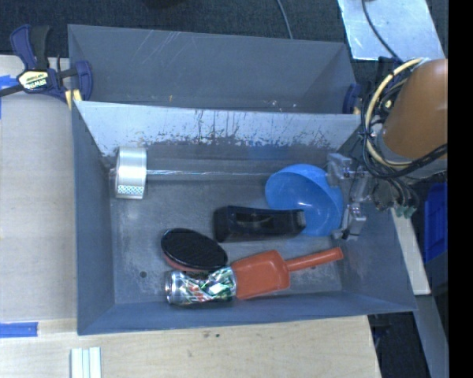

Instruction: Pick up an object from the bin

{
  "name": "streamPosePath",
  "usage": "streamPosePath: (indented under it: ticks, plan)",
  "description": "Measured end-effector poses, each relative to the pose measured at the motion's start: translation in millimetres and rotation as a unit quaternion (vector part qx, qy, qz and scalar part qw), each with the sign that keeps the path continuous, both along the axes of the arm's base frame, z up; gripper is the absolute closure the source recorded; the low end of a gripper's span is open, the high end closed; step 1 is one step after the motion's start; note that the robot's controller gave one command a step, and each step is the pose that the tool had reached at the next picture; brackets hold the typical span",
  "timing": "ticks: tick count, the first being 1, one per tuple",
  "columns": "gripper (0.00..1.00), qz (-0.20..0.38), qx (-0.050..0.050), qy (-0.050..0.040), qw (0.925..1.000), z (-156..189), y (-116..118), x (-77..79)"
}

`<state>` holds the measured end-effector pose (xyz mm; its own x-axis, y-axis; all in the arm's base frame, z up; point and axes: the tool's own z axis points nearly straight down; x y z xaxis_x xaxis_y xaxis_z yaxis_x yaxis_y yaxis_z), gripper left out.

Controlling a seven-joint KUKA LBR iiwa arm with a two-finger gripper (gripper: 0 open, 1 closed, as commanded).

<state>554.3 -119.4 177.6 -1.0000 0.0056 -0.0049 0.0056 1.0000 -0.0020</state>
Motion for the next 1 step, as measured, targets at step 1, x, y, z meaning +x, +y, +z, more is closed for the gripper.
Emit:
streamPosePath:
  ticks: [1]
  plan:
    - [0.00, 0.002, -0.001, -0.0040, 1.0000, 4.9, 0.4, 1.5]
